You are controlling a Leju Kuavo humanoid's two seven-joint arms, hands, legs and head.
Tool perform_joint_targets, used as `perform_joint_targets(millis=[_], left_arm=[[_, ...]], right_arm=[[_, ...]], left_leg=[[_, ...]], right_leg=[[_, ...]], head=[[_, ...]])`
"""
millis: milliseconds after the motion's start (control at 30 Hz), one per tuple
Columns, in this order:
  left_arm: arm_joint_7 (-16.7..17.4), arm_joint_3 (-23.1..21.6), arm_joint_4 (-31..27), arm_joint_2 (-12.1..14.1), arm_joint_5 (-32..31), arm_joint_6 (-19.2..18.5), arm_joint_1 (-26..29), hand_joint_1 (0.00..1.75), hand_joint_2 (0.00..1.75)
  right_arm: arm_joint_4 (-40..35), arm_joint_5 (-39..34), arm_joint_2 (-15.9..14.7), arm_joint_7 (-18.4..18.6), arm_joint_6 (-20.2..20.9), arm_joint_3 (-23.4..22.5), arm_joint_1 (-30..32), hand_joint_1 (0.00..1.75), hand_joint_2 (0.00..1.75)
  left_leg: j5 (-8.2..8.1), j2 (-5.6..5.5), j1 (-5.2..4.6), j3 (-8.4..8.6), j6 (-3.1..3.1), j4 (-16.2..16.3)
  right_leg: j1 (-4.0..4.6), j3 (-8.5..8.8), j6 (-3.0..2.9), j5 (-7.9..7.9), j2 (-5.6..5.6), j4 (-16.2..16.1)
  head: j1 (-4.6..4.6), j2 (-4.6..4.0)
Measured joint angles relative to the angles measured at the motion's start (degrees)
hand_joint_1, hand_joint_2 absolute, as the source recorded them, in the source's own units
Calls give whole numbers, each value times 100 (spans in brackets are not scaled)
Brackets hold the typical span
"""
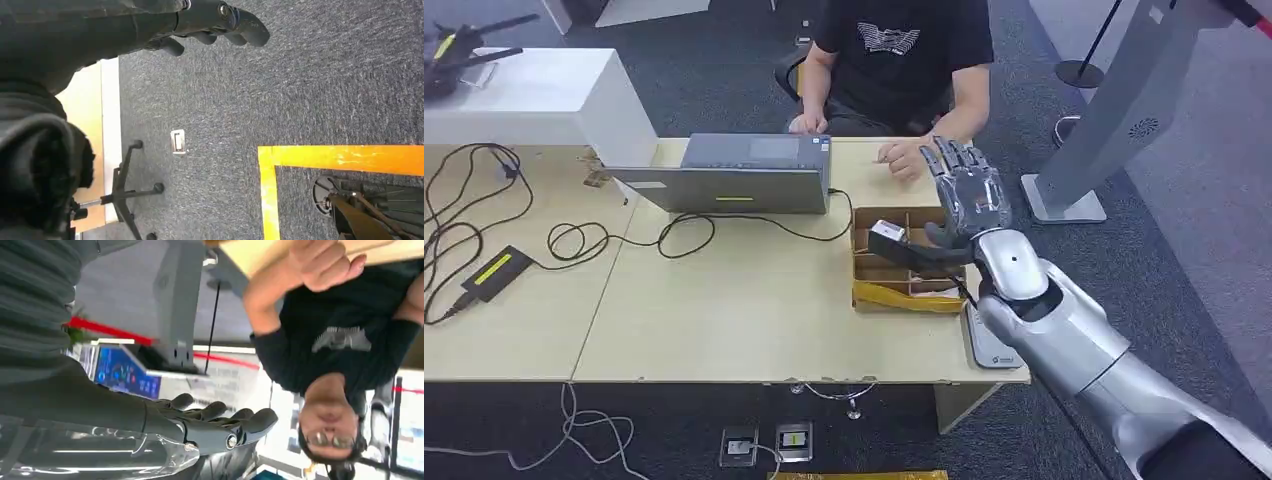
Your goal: Pass the card to the sensor for recognition and then transmit it.
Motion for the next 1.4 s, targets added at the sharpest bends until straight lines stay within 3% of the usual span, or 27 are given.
perform_joint_targets(millis=[67, 600, 1100, 1400], left_arm=[[2, 0, 0, 0, 22, -13, 4, 0, 0], [20, 2, 2, 2, 98, 52, 12, 0, 0], [26, 4, 0, -2, 205, 186, 13, 0, 0], [131, 7, 2, -31, 280, 262, 13, 0, 0]], right_arm=[[-87, -291, -22, 4, 155, -76, 108, 0, 175], [-982, -1061, -630, 453, 731, -216, 423, 0, 175], [-1543, -1566, -1208, 656, 593, -210, 620, 0, 175], [-1703, -1660, -1397, 682, 440, -201, 788, 0, 175]], left_leg=[[1, 1, 0, 88, 0, -1], [13, 3, 0, 87, -13, 1], [14, 3, 0, 80, -13, 1], [14, 4, 0, 78, -13, 0]], right_leg=[[0, -7, 1, 4, -2, 1], [-1, -14, -1, 21, 8, 0], [-1, -18, -1, 21, 7, 0], [0, -20, -1, 21, 8, 0]], head=[[0, 0], [2, -2], [2, -2], [2, 0]])
